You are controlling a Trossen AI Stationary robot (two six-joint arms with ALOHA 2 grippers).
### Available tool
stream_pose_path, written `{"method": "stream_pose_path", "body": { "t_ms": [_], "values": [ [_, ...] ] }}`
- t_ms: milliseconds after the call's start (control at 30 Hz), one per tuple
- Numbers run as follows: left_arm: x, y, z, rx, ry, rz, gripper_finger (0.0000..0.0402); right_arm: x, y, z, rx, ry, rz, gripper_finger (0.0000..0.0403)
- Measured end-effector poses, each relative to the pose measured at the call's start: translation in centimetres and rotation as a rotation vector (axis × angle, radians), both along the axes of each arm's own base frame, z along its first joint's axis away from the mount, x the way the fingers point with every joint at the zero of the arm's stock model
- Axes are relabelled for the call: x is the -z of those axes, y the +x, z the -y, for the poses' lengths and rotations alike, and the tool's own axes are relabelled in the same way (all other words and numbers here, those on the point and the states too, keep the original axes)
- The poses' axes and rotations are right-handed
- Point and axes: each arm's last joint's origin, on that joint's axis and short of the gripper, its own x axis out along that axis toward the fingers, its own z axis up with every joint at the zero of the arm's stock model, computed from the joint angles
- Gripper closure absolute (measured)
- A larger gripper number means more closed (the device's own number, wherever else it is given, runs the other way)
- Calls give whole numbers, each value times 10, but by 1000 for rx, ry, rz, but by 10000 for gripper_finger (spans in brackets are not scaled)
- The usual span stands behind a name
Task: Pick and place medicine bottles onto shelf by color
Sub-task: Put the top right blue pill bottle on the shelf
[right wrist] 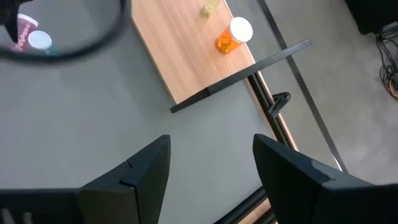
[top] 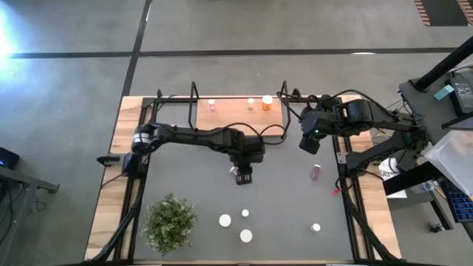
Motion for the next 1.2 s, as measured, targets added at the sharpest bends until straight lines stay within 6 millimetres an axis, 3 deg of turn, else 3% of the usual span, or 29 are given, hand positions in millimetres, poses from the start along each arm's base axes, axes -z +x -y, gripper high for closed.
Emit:
{"method": "stream_pose_path", "body": {
  "t_ms": [367,567,800,1033,1200],
  "values": [
    [18,-43,-3,-99,46,309,266,-1,2,0,-1,2,26,184],
    [32,-49,-3,-114,37,440,266,-1,3,0,-1,2,34,184],
    [38,-51,-4,-163,46,458,264,-2,4,0,-1,1,49,184],
    [39,-51,-5,-171,58,453,190,-2,5,0,-1,1,52,184],
    [58,-55,-5,-140,91,398,154,-2,5,0,-1,1,53,184]
  ]
}}
